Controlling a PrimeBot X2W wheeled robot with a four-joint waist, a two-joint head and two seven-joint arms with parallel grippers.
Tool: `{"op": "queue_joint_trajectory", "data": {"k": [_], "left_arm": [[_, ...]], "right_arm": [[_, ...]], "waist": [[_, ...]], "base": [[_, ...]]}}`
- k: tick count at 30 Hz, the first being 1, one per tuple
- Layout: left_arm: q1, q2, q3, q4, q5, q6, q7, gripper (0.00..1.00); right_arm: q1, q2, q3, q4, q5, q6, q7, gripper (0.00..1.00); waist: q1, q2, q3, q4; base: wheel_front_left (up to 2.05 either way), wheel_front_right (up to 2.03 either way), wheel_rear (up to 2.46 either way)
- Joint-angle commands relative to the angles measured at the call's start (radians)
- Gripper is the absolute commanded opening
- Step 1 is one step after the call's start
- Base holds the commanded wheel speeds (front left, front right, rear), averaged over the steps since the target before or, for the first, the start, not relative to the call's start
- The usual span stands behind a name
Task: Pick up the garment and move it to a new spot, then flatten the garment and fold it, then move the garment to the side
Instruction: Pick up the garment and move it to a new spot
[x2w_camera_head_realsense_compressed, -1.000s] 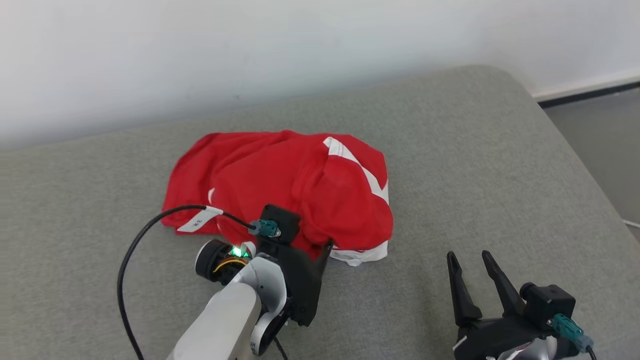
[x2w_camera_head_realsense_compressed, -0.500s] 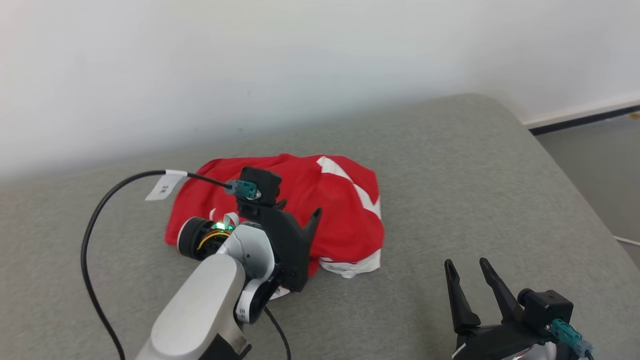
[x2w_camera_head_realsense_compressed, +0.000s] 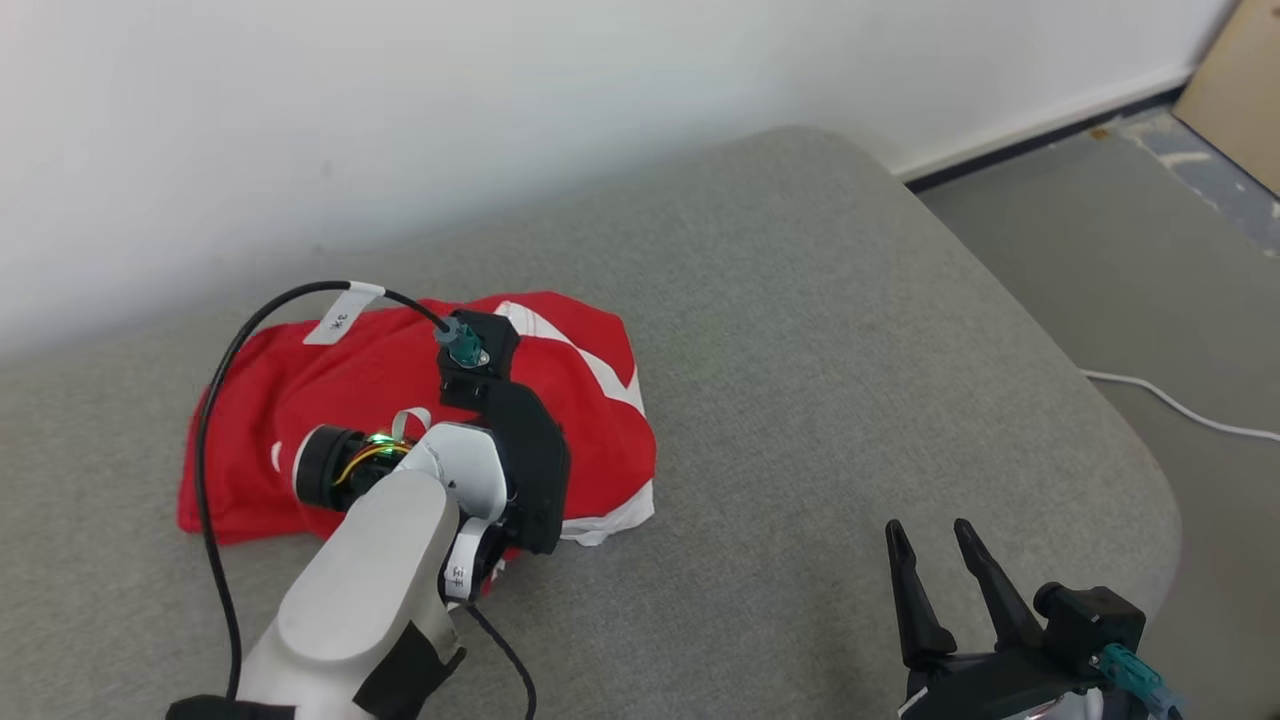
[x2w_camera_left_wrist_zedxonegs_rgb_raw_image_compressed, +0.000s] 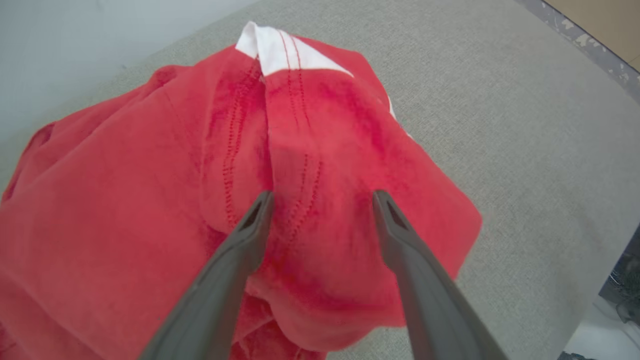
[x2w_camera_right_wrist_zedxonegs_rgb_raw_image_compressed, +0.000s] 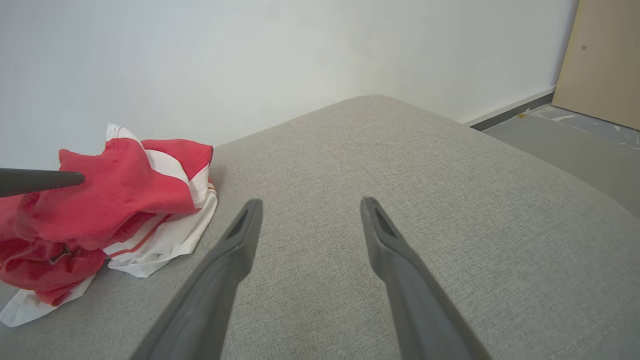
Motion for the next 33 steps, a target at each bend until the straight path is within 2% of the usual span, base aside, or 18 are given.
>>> {"op": "queue_joint_trajectory", "data": {"k": [1, 5, 6, 7, 8, 17, 25, 33], "left_arm": [[-0.02, 0.006, -0.002, 0.007, 0.009, 0.004, 0.005, 1.0], [-0.021, 0.013, -0.016, 0.039, 0.016, 0.002, 0.019, 1.0], [-0.023, 0.011, -0.019, 0.041, 0.012, -0.004, 0.017, 0.81], [-0.025, 0.007, -0.017, 0.039, 0.004, -0.014, 0.007, 0.34], [-0.029, 0.004, -0.017, 0.036, 0.0, -0.022, -0.002, 0.0], [-0.082, -0.011, 0.001, -0.007, -0.012, -0.059, -0.13, 0.0], [-0.122, -0.009, 0.024, -0.049, -0.018, -0.062, -0.241, 0.0], [-0.125, 0.019, 0.059, -0.074, -0.041, -0.059, -0.274, 0.0]], "right_arm": [[-0.016, 0.001, 0.003, 0.001, 0.004, -0.002, -0.009, 1.0], [-0.017, 0.001, 0.006, 0.02, 0.016, -0.002, -0.025, 1.0], [-0.019, 0.001, 0.006, 0.023, 0.017, -0.002, -0.028, 1.0], [-0.023, 0.001, 0.008, 0.025, 0.019, -0.002, -0.029, 1.0], [-0.026, 0.001, 0.009, 0.027, 0.02, -0.002, -0.032, 1.0], [-0.028, 0.001, 0.008, 0.037, 0.006, -0.002, -0.035, 1.0], [-0.008, 0.001, -0.008, 0.01, -0.027, -0.002, -0.005, 1.0], [0.025, 0.0, -0.013, -0.018, -0.036, -0.002, 0.023, 1.0]], "waist": [[0.0001, 0.0, 0.04, -0.034], [0.0001, 0.0, 0.055, -0.032], [0.0001, 0.0, 0.058, -0.028], [0.0001, 0.0, 0.059, -0.024], [0.0001, 0.0, 0.061, -0.017], [0.0001, 0.0, 0.043, 0.07], [0.0001, 0.0, -0.006, 0.248], [0.0001, 0.0, -0.051, 0.428]], "base": [[0.0, 0.0, 0.0], [0.0, 0.0, 0.0], [0.0, 0.0, 0.0], [0.0, 0.0, 0.0], [0.0, 0.0, 0.0], [0.0, 0.0, 0.0], [0.0, 0.0, 0.0], [0.0, 0.0, 0.0]]}}
